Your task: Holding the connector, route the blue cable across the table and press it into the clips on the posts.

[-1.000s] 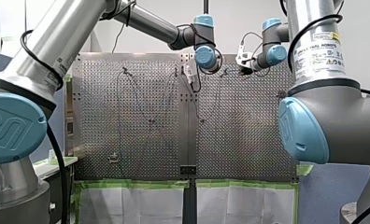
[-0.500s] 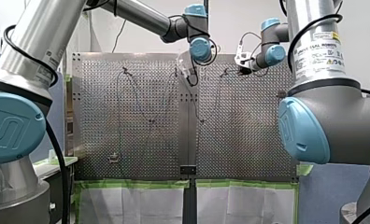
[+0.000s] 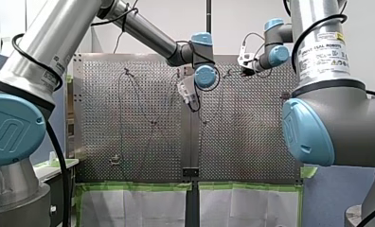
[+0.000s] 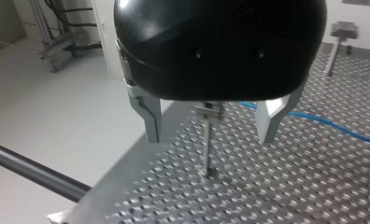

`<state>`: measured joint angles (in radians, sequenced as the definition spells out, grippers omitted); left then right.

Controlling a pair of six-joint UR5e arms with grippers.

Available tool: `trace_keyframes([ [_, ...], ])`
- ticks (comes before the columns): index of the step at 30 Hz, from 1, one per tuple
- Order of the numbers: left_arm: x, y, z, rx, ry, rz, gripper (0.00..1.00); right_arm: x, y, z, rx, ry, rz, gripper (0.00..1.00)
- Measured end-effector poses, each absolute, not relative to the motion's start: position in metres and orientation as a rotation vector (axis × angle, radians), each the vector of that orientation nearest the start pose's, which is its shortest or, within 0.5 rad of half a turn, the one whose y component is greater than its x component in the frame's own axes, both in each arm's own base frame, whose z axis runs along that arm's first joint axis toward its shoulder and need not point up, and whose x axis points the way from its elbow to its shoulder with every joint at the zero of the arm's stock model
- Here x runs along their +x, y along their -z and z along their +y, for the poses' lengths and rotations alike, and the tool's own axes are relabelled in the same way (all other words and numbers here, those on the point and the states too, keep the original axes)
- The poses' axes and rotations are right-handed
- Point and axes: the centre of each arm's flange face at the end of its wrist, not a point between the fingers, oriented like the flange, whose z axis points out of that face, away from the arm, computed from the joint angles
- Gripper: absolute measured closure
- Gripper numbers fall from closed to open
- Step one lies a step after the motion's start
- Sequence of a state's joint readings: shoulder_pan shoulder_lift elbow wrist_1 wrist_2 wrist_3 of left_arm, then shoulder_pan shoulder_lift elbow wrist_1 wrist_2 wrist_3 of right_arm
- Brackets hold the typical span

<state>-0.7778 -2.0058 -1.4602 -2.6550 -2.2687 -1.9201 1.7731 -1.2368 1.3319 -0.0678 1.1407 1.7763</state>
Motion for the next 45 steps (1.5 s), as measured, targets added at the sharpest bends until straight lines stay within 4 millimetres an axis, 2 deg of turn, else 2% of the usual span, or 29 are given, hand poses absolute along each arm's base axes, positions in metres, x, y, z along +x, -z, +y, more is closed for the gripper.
trace_keyframes([
  [14,0.394,-0.285,-0.488,-0.257,0.419,1.441,0.00,0.292,-0.425,-0.571,-2.251,2.453,1.479,1.00],
  [45,0.351,-0.196,-0.444,-0.258,0.417,1.441,0.00,0.295,-0.423,-0.570,-2.252,2.445,1.476,1.00],
])
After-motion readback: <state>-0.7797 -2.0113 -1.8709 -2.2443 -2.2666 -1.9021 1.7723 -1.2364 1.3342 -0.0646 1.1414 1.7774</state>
